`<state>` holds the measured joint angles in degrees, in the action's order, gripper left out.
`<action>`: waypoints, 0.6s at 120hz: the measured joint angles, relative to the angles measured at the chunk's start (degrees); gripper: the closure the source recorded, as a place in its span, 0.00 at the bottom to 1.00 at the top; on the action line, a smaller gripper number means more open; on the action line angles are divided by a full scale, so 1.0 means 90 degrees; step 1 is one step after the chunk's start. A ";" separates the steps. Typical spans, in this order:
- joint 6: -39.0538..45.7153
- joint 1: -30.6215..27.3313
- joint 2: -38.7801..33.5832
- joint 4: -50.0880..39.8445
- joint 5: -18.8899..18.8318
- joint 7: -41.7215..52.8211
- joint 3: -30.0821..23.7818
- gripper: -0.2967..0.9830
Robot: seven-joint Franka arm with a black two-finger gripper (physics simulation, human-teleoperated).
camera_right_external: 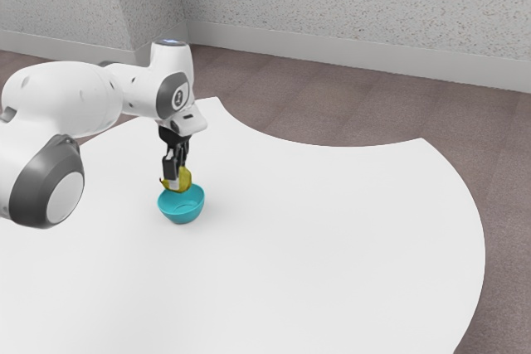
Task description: Place the pear in the bowl.
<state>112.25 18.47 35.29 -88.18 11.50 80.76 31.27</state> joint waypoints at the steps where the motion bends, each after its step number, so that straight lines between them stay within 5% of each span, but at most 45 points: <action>1: -0.0002 0.0000 0.0000 0.0000 0.0001 0.0003 0.0000 0.52; 48: -0.0177 0.0008 -0.0198 0.0020 -0.0003 0.0085 0.0045 0.29; 72: -0.1508 0.0076 -0.2910 0.0034 -0.0786 -0.1186 -0.0275 0.25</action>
<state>98.68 19.15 9.10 -87.87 4.43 70.09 28.79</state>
